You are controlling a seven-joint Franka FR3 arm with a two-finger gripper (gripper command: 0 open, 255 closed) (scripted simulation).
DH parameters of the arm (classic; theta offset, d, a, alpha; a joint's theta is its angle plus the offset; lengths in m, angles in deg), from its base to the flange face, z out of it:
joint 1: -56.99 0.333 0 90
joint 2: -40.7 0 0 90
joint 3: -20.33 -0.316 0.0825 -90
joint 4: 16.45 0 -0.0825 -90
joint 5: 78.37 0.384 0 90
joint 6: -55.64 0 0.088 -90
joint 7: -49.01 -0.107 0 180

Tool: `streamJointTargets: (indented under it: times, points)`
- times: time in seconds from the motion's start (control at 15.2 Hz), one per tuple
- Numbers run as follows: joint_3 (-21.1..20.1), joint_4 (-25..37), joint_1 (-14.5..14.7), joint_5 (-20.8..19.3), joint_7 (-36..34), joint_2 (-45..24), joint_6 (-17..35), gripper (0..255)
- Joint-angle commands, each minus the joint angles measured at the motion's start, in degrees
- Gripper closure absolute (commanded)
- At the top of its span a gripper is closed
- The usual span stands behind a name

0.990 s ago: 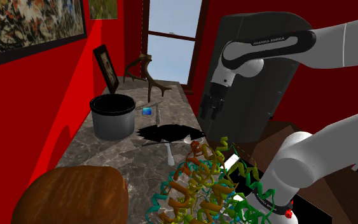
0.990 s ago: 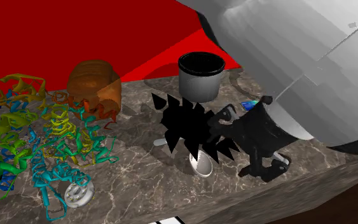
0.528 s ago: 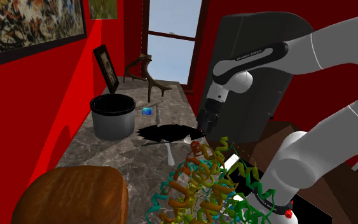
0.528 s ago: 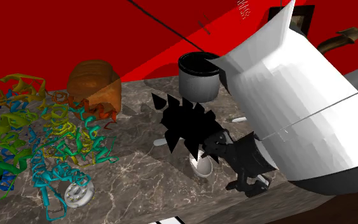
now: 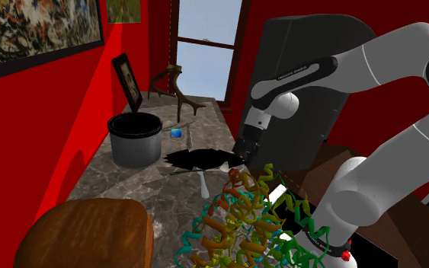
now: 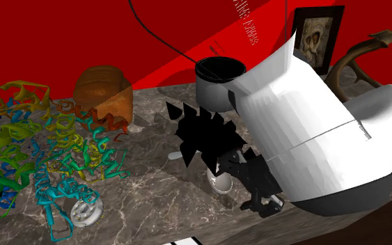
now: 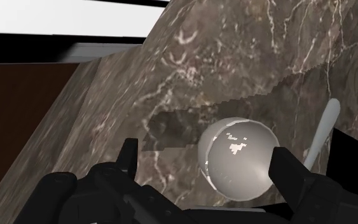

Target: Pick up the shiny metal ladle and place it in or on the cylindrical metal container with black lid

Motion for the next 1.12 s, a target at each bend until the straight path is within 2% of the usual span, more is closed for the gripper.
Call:
streamJointTargets:
  times: [0.0,0.26,0.33,0.92,1.06]
  points:
    - [0.0,0.0,0.0,0.1,0.0,-0.1,0.1,0]
    - [0.0,0.0,0.0,0.1,0.0,-0.1,0.1,0]
    - [0.0,0.0,0.0,0.1,0.0,-0.1,0.1,255]
    - [0.0,0.0,0.0,0.1,0.0,-0.1,0.1,255]
    - [-0.1,0.6,-0.2,-0.5,-0.9,1.1,-1.5,255]
